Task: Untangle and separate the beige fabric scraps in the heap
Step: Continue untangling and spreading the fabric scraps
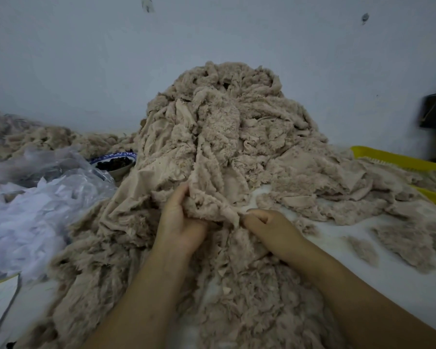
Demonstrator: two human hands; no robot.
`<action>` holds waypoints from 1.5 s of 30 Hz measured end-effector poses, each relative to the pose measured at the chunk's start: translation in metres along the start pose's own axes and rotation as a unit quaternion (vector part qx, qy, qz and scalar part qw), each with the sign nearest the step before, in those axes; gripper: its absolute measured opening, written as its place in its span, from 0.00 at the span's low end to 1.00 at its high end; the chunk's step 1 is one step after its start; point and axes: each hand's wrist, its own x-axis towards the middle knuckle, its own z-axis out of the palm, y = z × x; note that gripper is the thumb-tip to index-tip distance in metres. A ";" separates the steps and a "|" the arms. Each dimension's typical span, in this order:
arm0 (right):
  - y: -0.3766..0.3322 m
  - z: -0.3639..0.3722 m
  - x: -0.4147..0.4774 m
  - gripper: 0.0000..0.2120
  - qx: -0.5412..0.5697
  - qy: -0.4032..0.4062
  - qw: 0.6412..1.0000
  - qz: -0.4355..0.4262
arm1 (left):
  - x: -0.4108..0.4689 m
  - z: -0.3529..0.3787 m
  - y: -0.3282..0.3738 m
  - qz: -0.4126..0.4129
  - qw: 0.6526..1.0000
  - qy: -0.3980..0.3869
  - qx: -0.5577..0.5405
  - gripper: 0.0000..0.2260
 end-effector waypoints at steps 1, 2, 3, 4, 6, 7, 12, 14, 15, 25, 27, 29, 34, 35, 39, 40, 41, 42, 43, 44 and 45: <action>0.000 -0.001 0.001 0.18 0.014 0.021 1.000 0.017 | -0.001 0.002 -0.001 0.000 1.000 -0.008 0.028 0.19; -0.001 -0.001 0.001 0.16 0.038 0.043 0.998 0.031 | -0.003 0.002 -0.005 -0.003 0.997 -0.012 0.070 0.19; -0.002 -0.001 0.002 0.14 0.070 0.058 0.995 0.039 | -0.004 0.003 -0.009 -0.002 0.992 -0.015 0.129 0.18; -0.005 0.000 0.002 0.16 0.105 0.063 0.992 0.042 | -0.006 0.003 -0.015 0.012 0.979 -0.013 0.202 0.14; -0.005 0.002 0.003 0.32 0.175 0.054 0.982 0.050 | -0.010 0.002 -0.027 0.047 0.932 -0.037 0.358 0.04; -0.006 0.003 0.003 0.40 0.205 0.049 0.976 0.060 | -0.011 0.000 -0.032 0.056 0.902 -0.070 0.423 0.07; -0.012 0.003 0.004 0.19 0.272 0.081 0.954 0.091 | -0.019 0.001 -0.040 0.017 0.825 -0.204 0.527 0.10; -0.012 0.001 0.005 0.17 0.293 0.113 0.942 0.115 | -0.021 0.001 -0.039 0.008 0.826 -0.211 0.523 0.08; -0.012 -0.001 0.006 0.16 0.307 0.130 0.934 0.125 | -0.022 0.001 -0.038 0.002 0.828 -0.212 0.520 0.07; -0.020 -0.004 -0.002 0.26 0.243 0.130 0.960 0.049 | -0.017 0.009 -0.026 -0.011 0.956 -0.079 0.282 0.16; -0.020 0.004 -0.006 0.27 0.140 0.099 0.985 0.014 | -0.019 0.010 -0.020 -0.033 0.964 -0.073 0.255 0.20; -0.020 0.007 -0.007 0.29 0.070 0.104 0.992 0.008 | -0.019 0.009 -0.019 -0.045 0.962 -0.083 0.258 0.20; -0.022 0.001 -0.008 0.25 0.222 0.085 0.971 0.007 | -0.026 0.008 -0.033 -0.034 0.909 -0.119 0.397 0.10; -0.021 -0.001 -0.008 0.23 0.218 0.090 0.972 0.001 | -0.029 0.009 -0.034 -0.036 0.896 -0.133 0.421 0.08; -0.018 -0.004 -0.004 0.22 0.202 0.181 0.962 0.019 | -0.032 0.009 -0.033 -0.065 0.894 -0.149 0.417 0.08; -0.016 -0.006 -0.003 0.24 0.215 0.201 0.955 0.036 | -0.032 0.009 -0.032 -0.070 0.902 -0.151 0.399 0.07; -0.012 -0.009 -0.001 0.25 0.233 0.220 0.946 0.056 | -0.031 0.007 -0.031 -0.070 0.909 -0.155 0.380 0.08; -0.010 -0.013 0.001 0.25 0.250 0.241 0.935 0.075 | -0.031 0.007 -0.029 -0.073 0.918 -0.155 0.358 0.10; -0.007 -0.018 0.003 0.25 0.254 0.256 0.929 0.086 | -0.030 0.007 -0.026 -0.077 0.925 -0.153 0.340 0.12; -0.007 -0.022 0.003 0.25 0.250 0.260 0.929 0.081 | -0.029 0.008 -0.024 -0.082 0.930 -0.144 0.329 0.15; -0.007 -0.024 0.002 0.25 0.240 0.256 0.934 0.065 | -0.028 0.007 -0.024 -0.086 0.929 -0.132 0.335 0.16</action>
